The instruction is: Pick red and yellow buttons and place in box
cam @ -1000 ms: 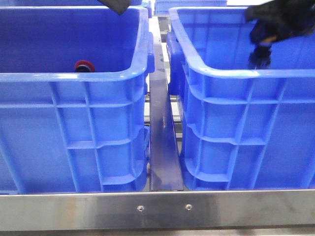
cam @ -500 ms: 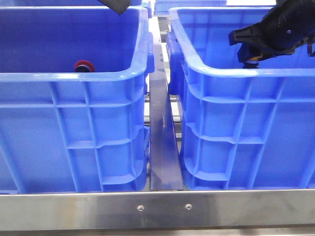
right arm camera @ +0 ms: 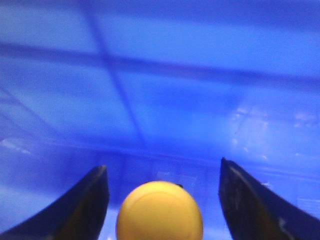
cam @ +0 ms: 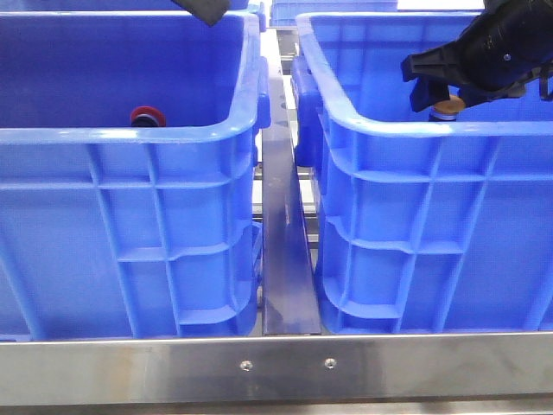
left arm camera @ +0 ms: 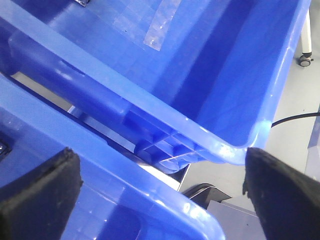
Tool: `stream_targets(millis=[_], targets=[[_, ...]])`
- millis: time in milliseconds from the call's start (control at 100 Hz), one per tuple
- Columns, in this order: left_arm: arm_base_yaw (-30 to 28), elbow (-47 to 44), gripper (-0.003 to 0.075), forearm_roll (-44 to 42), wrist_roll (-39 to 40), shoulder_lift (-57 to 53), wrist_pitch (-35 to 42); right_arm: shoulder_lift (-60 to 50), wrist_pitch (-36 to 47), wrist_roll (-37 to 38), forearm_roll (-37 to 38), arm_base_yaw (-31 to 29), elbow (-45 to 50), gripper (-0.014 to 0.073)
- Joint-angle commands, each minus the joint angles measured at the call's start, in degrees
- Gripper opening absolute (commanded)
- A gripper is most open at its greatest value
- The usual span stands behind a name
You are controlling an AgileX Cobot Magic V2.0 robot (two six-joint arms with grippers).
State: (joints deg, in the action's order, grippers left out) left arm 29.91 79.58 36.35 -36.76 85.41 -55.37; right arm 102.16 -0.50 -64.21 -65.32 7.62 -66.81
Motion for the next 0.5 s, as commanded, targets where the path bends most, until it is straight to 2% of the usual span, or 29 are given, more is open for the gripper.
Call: stream_targets(millis=[0, 150, 390, 490], targets=[[0.4, 1.5, 0.0617, 2.5, 0.0, -2.1, 1.9, -4.8, 0.5, -0.7, -0.1, 0.0, -1.8, 0.051], [-1.2, 1.7, 0.0613, 0.6, 0.9, -2.8, 2.7, -8.9, 0.1, -0.7, -0.1, -0.1, -0.6, 0.051], [-6.1, 1.7, 0.061, -14.9, 20.4, -3.6, 6.9, -17.9, 0.1, -0.7, -0.1, -0.1, 5.4, 0.051], [-6.7, 1.7, 0.061, -22.2, 31.6, -3.3, 8.5, -21.4, 0.1, -0.7, -0.1, -0.1, 7.0, 0.051]])
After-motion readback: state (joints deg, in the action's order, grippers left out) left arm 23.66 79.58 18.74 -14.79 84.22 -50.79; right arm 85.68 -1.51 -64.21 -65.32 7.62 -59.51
